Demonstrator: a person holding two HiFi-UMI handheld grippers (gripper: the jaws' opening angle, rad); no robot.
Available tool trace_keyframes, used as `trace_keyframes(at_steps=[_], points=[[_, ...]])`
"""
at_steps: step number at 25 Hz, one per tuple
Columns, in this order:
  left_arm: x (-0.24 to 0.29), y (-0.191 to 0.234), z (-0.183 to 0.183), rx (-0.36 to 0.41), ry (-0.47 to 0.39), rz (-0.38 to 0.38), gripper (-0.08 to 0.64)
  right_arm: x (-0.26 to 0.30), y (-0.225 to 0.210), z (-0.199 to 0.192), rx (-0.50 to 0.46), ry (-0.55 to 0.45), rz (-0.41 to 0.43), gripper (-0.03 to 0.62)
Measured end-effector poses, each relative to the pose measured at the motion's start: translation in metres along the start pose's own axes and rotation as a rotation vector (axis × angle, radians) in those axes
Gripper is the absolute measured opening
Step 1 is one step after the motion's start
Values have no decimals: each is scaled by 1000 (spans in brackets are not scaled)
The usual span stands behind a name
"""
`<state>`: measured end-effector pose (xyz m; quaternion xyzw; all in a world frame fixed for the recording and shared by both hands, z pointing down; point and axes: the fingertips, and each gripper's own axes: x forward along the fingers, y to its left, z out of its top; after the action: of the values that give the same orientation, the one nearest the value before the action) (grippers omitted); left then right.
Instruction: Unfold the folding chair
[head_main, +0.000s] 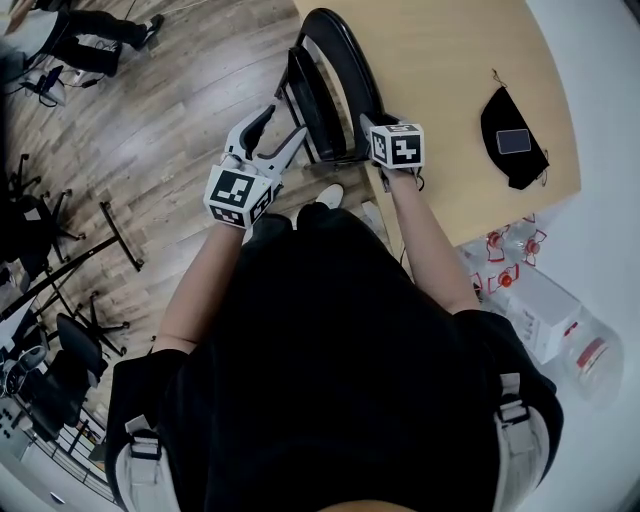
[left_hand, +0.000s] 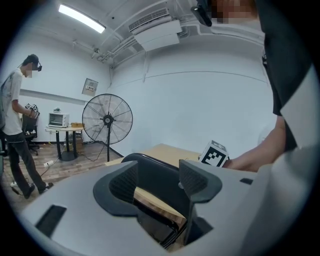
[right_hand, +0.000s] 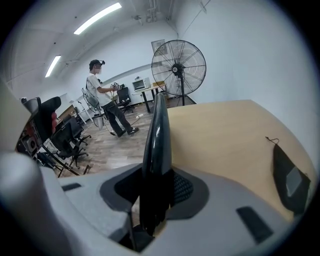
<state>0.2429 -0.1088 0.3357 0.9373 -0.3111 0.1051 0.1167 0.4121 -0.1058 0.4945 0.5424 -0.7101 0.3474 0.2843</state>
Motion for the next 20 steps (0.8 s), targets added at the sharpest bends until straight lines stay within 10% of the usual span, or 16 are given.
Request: trace_keyframes(at_steps=[20], points=[[-32,72,-45,-101,55,64,241,2,66,3,-17,-8,-52,123]])
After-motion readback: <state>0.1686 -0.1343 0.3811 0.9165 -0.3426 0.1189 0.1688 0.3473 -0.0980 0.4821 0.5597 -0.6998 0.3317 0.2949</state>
